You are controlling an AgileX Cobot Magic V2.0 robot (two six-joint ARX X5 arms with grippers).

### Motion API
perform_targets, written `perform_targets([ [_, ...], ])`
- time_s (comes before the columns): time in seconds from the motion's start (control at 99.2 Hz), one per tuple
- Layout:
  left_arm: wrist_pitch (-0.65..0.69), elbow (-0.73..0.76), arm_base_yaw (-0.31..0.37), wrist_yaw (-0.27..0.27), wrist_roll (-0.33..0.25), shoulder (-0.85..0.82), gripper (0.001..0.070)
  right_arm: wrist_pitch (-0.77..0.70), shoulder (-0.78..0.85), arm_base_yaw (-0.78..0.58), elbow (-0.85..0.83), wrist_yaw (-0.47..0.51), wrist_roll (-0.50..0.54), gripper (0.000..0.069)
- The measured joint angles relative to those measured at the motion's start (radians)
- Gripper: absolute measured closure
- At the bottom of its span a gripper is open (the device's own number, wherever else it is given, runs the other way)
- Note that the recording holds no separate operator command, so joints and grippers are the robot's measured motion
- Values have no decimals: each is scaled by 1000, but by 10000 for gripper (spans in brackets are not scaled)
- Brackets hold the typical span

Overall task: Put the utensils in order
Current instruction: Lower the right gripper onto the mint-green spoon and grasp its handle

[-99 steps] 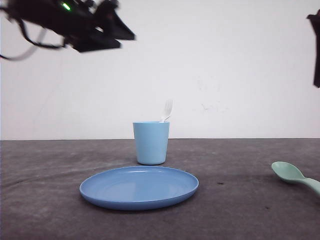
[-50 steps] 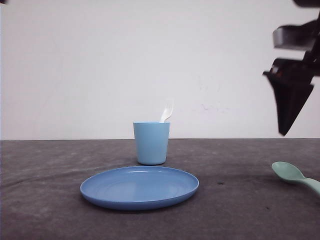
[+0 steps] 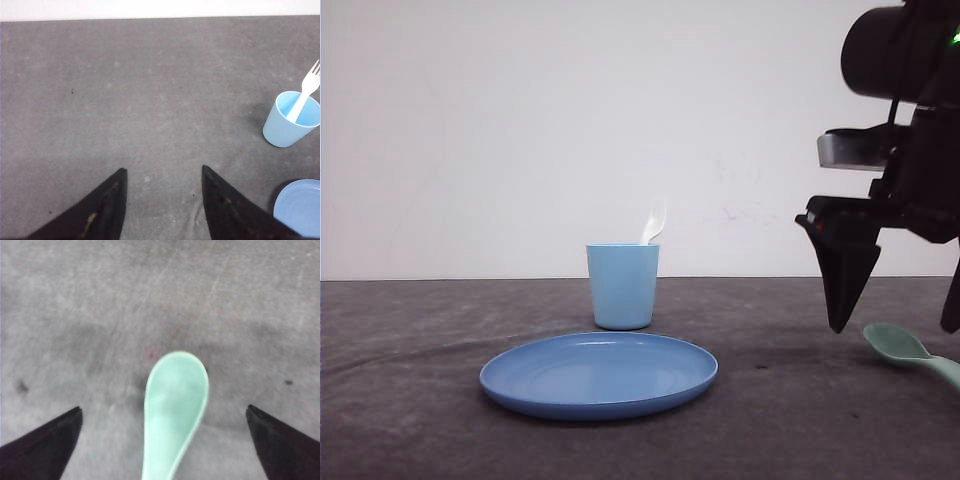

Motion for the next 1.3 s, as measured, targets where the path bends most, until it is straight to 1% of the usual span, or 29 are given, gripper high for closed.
perform_targets([
  [0.081, -4, 0, 0, 0, 0, 0, 437, 24, 22, 11, 0, 14, 8, 79],
  [0.262, -8, 0, 0, 0, 0, 0, 437, 31, 50, 32, 0, 68, 18, 109],
  [0.393, -13, 0, 0, 0, 0, 0, 437, 48, 50, 35, 0, 74, 18, 177],
  [0.454, -13, 0, 0, 0, 0, 0, 437, 48, 50, 35, 0, 74, 18, 197],
  [0.816, -13, 0, 0, 0, 5, 0, 437, 53, 92, 35, 0, 73, 19, 217],
  [0.847, -13, 0, 0, 0, 5, 0, 437, 57, 92, 35, 0, 73, 20, 233],
  [0.958, -13, 0, 0, 0, 8, 0, 437, 62, 92, 35, 0, 74, 23, 377],
  [1.028, -13, 0, 0, 0, 9, 0, 437, 61, 92, 35, 0, 74, 25, 449],
  [1.23, -13, 0, 0, 0, 11, 0, 437, 60, 92, 35, 0, 74, 26, 541],
  [1.3, -13, 0, 0, 0, 12, 0, 437, 60, 92, 35, 0, 74, 25, 561],
])
